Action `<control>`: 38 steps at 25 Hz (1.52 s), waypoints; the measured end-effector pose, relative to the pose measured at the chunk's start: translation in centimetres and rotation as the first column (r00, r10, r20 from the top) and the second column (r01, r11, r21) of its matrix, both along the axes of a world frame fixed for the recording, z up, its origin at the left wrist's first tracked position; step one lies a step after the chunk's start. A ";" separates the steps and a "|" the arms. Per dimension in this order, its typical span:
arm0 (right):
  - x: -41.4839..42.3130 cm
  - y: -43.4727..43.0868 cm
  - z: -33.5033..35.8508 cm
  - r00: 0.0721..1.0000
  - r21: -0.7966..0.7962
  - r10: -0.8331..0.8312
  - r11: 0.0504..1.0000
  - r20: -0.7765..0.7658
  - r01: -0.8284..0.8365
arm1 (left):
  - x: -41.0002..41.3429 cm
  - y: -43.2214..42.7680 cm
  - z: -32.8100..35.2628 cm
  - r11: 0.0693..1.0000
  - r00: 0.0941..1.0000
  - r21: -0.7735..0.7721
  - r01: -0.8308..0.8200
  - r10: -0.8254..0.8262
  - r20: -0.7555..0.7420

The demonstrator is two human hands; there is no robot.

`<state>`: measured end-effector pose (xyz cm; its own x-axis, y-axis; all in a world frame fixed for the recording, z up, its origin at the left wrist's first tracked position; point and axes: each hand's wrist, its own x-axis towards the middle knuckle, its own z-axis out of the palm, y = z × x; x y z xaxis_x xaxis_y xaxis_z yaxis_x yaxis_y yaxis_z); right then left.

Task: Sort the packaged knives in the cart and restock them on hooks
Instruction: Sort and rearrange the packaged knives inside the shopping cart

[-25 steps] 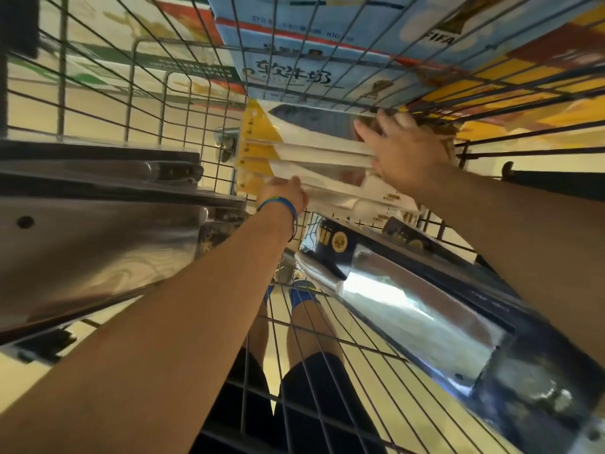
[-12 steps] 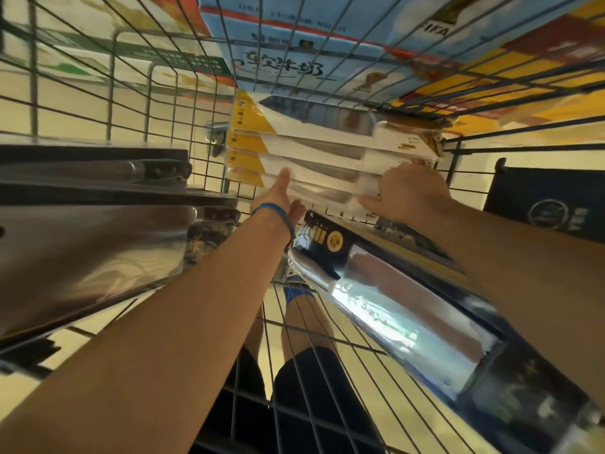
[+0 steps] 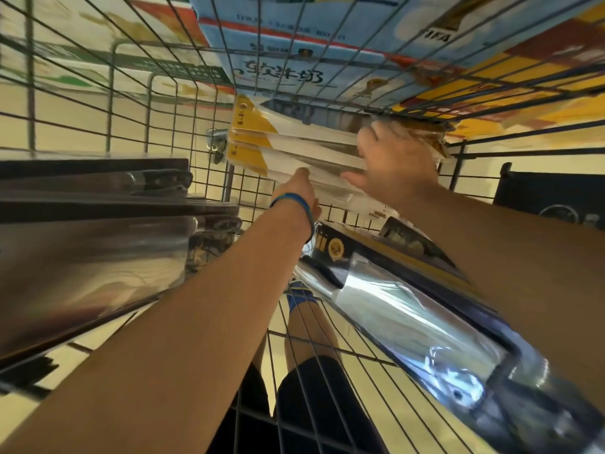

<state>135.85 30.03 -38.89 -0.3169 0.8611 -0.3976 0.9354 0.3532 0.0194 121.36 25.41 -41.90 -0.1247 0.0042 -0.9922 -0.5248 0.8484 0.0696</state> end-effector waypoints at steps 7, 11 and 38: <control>1.4 0.2 -1.3 0.992 -0.135 -0.121 0.983 0.025 0.123 | 1.6 1.5 0.2 0.990 0.993 0.091 -0.107 0.103 0.053; 1.3 0.9 -1.5 0.990 0.017 -0.125 0.992 0.068 0.124 | 2.1 0.6 -0.2 0.963 0.978 0.188 -0.195 0.178 0.104; -4.9 -5.7 17.7 0.970 0.180 -0.162 0.964 -0.184 0.195 | -0.8 -0.4 18.3 0.801 0.972 0.583 -0.135 -0.008 0.236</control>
<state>130.94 24.33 -21.24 -0.1984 0.9651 -0.1709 0.9786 0.1854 -0.0895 120.54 25.00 -23.56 0.0706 0.5977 -0.7986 -0.6378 0.6426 0.4245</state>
